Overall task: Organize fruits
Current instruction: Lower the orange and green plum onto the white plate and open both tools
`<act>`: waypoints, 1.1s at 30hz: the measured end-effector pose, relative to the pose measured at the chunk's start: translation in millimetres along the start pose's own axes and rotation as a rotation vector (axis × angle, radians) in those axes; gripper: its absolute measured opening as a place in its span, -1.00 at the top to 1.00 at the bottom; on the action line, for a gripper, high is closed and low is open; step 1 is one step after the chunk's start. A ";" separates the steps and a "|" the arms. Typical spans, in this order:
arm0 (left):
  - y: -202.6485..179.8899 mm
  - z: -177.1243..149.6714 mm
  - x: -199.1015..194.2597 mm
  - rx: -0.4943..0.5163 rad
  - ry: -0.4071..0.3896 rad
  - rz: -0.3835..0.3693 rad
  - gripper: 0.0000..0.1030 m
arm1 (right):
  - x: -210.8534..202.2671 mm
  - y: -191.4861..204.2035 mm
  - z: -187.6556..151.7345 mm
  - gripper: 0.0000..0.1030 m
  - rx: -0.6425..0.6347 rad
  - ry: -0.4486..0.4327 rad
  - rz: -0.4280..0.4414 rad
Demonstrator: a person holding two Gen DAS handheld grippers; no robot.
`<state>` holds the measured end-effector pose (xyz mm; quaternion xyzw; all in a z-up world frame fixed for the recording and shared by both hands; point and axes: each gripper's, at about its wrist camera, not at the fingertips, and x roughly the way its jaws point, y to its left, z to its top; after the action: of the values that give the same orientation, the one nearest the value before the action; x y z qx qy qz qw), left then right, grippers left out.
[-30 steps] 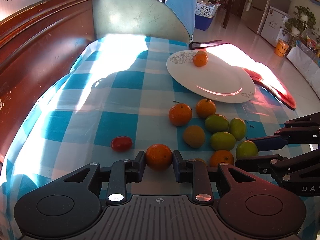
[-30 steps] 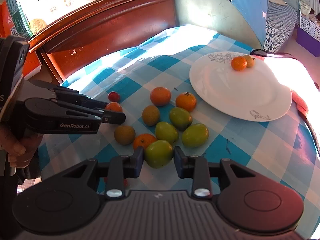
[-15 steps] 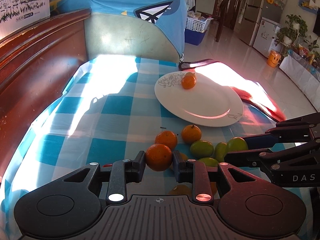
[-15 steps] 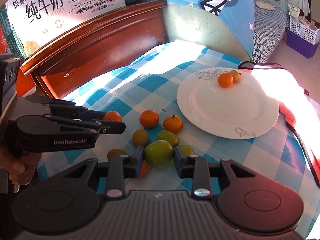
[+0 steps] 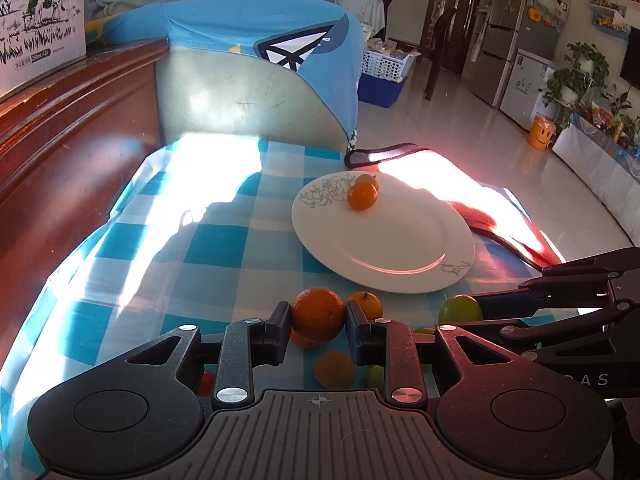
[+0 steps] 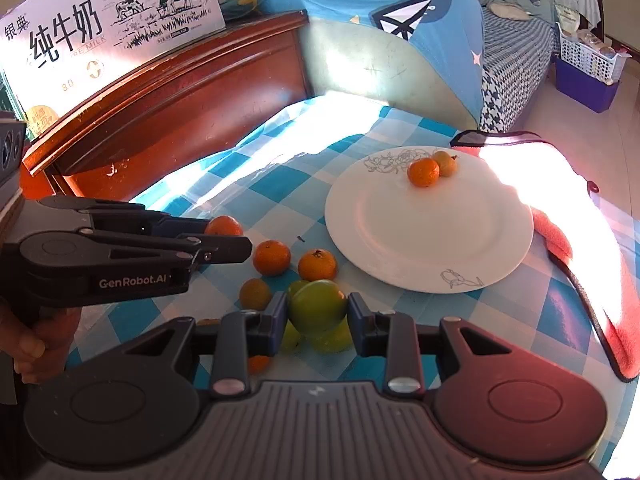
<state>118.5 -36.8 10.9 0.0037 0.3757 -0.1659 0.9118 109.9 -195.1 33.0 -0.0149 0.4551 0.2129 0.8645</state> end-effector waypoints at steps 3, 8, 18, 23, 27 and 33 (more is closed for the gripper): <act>-1.8 4.1 2.6 0.004 -0.006 0.003 0.50 | -0.7 -2.8 3.2 0.37 0.010 -0.004 -0.003; -4.8 11.8 8.7 0.004 -0.011 -0.001 0.50 | -1.2 -11.6 10.7 0.37 0.036 -0.009 -0.025; -10.0 27.4 28.6 0.017 -0.017 -0.020 0.50 | -0.2 -37.3 26.9 0.37 0.104 -0.025 -0.073; -17.0 36.5 44.1 0.039 -0.020 -0.039 0.50 | 7.0 -60.2 36.1 0.37 0.176 -0.025 -0.085; -18.9 42.5 57.6 0.035 -0.014 -0.052 0.50 | 14.6 -75.2 37.5 0.37 0.225 -0.011 -0.115; -20.1 46.1 76.0 0.033 0.002 -0.058 0.50 | 25.5 -86.2 33.3 0.37 0.277 0.015 -0.122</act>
<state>194.2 -84.6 -5.8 0.0077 0.3739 -0.1985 0.9060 181.5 -257.1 17.8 0.0755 0.4848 0.0951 0.8662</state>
